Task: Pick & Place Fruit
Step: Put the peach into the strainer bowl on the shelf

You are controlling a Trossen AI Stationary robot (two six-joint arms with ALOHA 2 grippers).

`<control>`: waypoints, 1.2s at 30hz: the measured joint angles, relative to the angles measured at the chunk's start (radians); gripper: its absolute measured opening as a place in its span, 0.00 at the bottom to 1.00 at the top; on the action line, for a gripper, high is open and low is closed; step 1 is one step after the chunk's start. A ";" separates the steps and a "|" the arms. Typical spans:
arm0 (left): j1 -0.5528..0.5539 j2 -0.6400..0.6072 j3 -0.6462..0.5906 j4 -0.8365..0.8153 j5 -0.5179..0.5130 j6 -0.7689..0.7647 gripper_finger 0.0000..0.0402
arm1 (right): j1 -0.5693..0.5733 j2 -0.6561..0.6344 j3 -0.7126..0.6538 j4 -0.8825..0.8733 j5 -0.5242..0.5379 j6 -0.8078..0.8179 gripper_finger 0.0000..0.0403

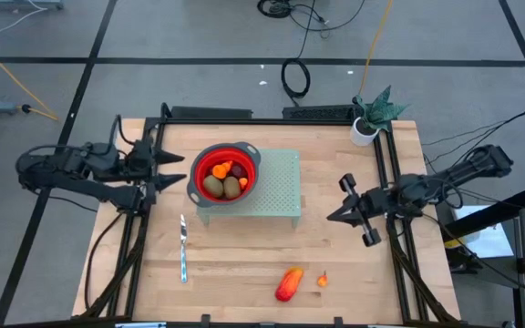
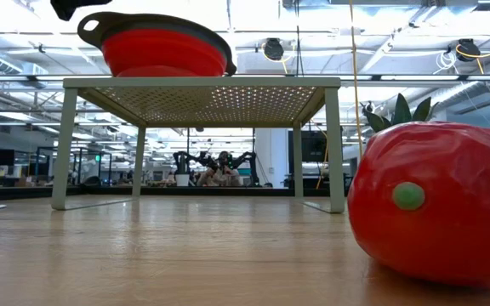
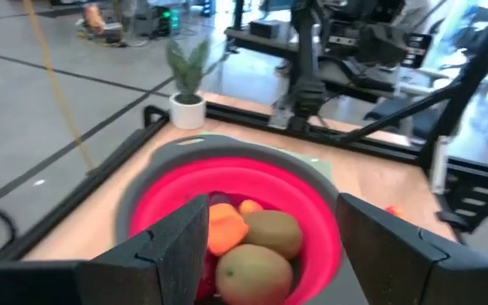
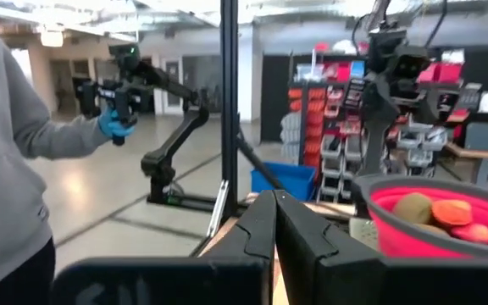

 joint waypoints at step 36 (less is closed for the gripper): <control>0.001 -0.523 -0.382 0.077 0.189 0.057 0.64 | 0.062 0.502 0.662 -0.977 0.015 0.112 0.00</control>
